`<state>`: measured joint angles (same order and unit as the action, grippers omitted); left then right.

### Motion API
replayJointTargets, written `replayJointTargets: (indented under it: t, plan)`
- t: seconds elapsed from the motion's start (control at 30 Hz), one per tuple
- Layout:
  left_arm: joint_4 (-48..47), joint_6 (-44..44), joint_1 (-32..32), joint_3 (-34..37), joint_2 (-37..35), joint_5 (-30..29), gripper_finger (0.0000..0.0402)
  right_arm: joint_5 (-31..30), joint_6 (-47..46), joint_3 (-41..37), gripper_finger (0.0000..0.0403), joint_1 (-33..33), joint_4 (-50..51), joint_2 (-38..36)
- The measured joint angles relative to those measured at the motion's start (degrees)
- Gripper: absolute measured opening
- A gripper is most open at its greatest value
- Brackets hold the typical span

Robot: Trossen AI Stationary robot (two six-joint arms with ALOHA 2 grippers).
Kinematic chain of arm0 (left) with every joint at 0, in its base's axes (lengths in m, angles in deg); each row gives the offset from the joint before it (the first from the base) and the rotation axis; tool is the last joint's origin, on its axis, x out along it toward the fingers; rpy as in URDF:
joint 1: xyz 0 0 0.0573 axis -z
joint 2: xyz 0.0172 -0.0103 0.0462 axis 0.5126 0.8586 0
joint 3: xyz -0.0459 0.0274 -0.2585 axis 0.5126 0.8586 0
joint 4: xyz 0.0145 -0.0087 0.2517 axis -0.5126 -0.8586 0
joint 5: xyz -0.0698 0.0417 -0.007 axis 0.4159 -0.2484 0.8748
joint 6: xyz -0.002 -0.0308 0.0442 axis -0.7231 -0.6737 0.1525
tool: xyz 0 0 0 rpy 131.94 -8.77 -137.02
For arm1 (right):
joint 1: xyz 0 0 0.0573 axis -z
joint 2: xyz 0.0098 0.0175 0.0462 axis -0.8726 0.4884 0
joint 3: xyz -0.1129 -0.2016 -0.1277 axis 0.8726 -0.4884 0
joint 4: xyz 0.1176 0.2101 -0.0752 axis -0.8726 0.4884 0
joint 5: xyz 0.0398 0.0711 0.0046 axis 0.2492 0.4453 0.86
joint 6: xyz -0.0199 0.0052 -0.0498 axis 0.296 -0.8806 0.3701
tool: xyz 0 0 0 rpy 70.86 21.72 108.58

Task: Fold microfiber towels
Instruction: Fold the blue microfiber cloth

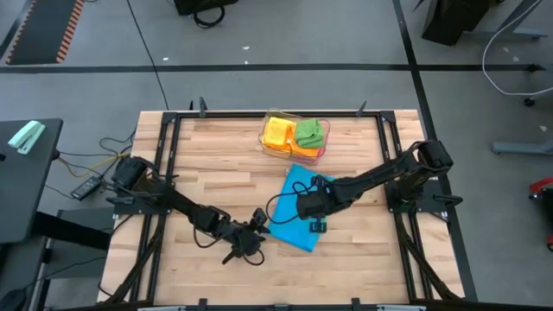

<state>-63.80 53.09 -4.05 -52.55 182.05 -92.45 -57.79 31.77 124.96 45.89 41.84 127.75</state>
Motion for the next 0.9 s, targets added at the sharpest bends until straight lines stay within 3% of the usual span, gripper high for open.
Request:
replayJointTargets:
  t: [0.13,0.27,0.53,0.73,0.9]
  plan:
    - [3.5,1.0,0.0,0.0,2.7,-2.1,0.0199,-4.4,-5.4,0.0,0.0143,-2.6,-4.8,0.0]
    - [5.4,0.4,-1.1,-0.1,4.6,-2.0,0.0197,-6.3,-7.8,0.0,0.0172,-4.8,-7.3,0.0]
    - [4.7,-0.8,-4.0,-0.1,4.9,-1.1,0.0154,-7.2,-8.7,0.0,0.0176,-10.0,-15.4,0.0]
    - [3.1,-0.6,-6.5,-0.2,4.8,3.8,0.0115,-9.6,-8.4,0.0,0.0174,-14.1,-21.5,0.0]
    - [2.7,-0.7,-6.7,-0.1,4.9,5.2,0.0052,-12.9,-12.0,0.0,0.0174,-15.8,-22.0,0.2]
